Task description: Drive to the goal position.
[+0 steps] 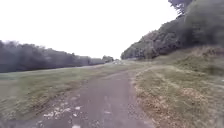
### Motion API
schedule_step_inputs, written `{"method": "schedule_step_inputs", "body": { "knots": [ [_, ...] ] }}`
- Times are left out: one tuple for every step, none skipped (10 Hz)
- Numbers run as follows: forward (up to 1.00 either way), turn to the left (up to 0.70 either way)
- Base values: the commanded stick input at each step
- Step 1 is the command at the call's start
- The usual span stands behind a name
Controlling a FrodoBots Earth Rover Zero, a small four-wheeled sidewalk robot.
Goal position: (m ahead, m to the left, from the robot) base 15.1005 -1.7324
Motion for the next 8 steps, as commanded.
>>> {"method": "schedule_step_inputs", "body": {
  "knots": [
    [0.6,0.01],
    [0.6,0.01],
    [0.6,0.01],
    [0.6,0.01],
    [0.36,0.01],
    [0.0,0.0],
    [0.0,0.0],
    [0.0,0.0]
  ]
}}
